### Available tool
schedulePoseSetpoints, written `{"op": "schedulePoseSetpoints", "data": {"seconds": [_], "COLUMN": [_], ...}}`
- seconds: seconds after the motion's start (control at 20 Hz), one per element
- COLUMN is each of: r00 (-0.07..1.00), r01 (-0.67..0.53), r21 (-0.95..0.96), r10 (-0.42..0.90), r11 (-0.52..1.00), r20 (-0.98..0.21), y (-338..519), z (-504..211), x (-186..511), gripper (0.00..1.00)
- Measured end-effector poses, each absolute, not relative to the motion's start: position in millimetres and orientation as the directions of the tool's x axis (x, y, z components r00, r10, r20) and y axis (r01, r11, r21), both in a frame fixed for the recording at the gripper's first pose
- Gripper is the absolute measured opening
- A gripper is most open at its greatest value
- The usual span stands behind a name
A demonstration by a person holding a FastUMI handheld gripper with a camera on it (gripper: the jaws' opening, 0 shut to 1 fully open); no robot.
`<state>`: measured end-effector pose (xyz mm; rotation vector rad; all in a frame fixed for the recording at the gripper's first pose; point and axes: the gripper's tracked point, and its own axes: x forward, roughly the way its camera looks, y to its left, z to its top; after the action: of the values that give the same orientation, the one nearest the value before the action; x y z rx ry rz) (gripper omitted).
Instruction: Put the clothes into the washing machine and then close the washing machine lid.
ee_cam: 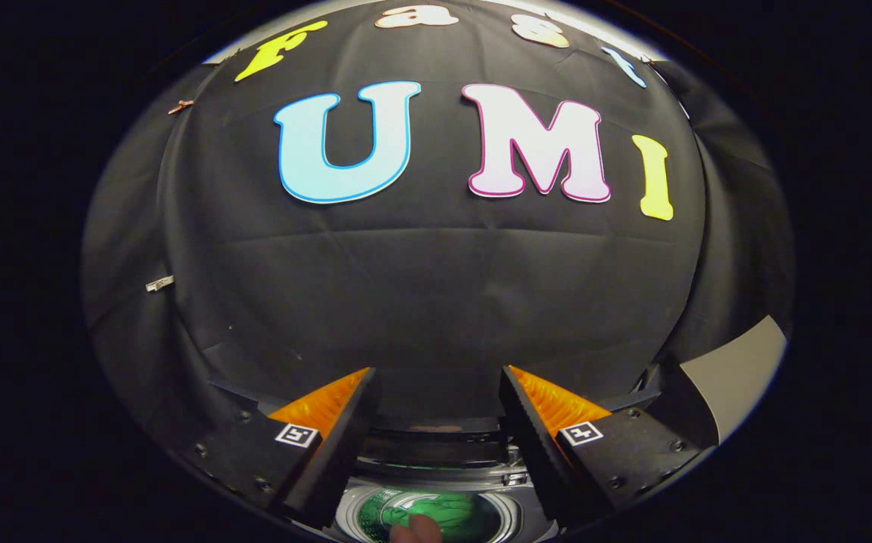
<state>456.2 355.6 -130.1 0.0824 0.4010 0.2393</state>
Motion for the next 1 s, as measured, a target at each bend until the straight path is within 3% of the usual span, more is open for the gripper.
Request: {"op": "schedulePoseSetpoints", "data": {"seconds": [1.0], "r00": [0.905], "r01": [-0.236], "r21": [0.15], "r10": [0.274], "r11": [0.96], "r20": [-0.327], "y": [340.3], "z": [-152.5], "x": [341.1], "gripper": [1.0]}}
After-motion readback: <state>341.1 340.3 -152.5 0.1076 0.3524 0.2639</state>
